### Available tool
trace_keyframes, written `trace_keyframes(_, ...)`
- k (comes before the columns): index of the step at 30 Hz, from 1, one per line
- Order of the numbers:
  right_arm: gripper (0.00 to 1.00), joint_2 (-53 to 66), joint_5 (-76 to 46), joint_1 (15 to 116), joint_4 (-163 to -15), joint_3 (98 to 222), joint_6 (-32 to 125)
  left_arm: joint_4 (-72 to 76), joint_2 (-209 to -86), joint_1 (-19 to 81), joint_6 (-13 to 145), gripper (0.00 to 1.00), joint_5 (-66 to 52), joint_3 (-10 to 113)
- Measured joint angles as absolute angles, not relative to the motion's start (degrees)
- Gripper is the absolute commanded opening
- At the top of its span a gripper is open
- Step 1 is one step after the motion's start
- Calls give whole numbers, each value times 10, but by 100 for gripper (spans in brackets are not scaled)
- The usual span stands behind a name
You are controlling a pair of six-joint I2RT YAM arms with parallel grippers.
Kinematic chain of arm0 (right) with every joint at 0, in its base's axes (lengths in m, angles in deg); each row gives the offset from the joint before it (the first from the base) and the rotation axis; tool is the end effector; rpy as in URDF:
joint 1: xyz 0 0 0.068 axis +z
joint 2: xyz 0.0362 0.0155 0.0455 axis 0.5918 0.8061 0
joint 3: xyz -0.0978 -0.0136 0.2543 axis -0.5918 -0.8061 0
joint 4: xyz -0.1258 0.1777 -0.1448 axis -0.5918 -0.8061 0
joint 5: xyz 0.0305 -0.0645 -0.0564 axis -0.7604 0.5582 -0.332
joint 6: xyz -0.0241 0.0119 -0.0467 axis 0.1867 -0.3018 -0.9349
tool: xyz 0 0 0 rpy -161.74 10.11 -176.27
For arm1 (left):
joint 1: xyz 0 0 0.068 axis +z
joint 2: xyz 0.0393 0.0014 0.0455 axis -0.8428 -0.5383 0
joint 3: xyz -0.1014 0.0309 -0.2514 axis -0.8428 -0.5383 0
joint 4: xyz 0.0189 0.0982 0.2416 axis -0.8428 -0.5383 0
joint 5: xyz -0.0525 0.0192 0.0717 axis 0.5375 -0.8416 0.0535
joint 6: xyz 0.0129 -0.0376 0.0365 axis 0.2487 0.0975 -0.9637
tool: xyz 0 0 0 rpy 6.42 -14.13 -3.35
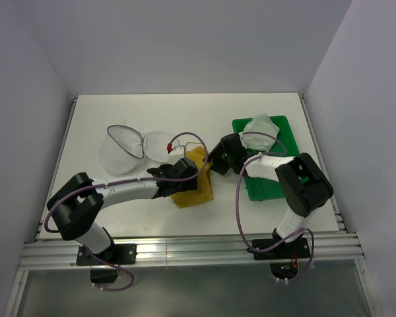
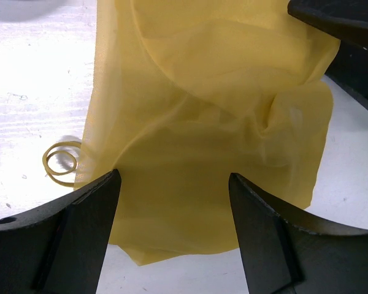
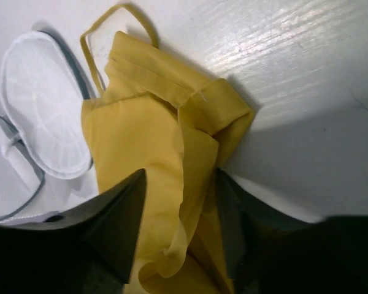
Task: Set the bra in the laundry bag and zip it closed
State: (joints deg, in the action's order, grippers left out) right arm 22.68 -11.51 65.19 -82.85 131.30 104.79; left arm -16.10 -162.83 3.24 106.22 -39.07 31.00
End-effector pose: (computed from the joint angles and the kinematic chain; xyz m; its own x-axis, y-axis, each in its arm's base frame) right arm 0.2909 0.1633 0.1487 -0.7354 0.6277 -0.2553 0.3392 0.6671 0.6633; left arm 0.1945 -0.2451 0.1833 -0.7715 -0.1579 -0.6163 -0.0010 0.9690 -0.2470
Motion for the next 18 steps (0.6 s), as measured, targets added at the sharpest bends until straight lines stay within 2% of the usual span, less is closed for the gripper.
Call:
trace_keyframes(1, 48, 227, -115, 652, -820, 1310, 1052, -161, -1628, 32, 1062, 78, -391, 311)
trace_keyframes(2, 36, 228, -115, 652, -811, 1308, 1055, -161, -1628, 32, 1062, 78, -391, 311)
trace_keyframes(4, 24, 231, -114, 652, -797, 1306, 1063, -163, -1629, 32, 1062, 78, -391, 311)
trace_keyframes(5, 15, 233, -113, 652, -788, 1306, 1065, -163, -1629, 32, 1062, 78, -391, 311)
trace_keyframes(8, 3, 234, -104, 652, -778, 1305, 1061, -164, -1629, 32, 1063, 78, -391, 310)
trace_keyframes(13, 0, 221, -55, 653, -787, 1305, 1016, -172, -1629, 32, 1063, 78, -391, 310)
trace_keyframes(18, 0, 143, 15, 654, -801, 1295, 952, -182, -1626, 32, 1063, 78, -391, 310)
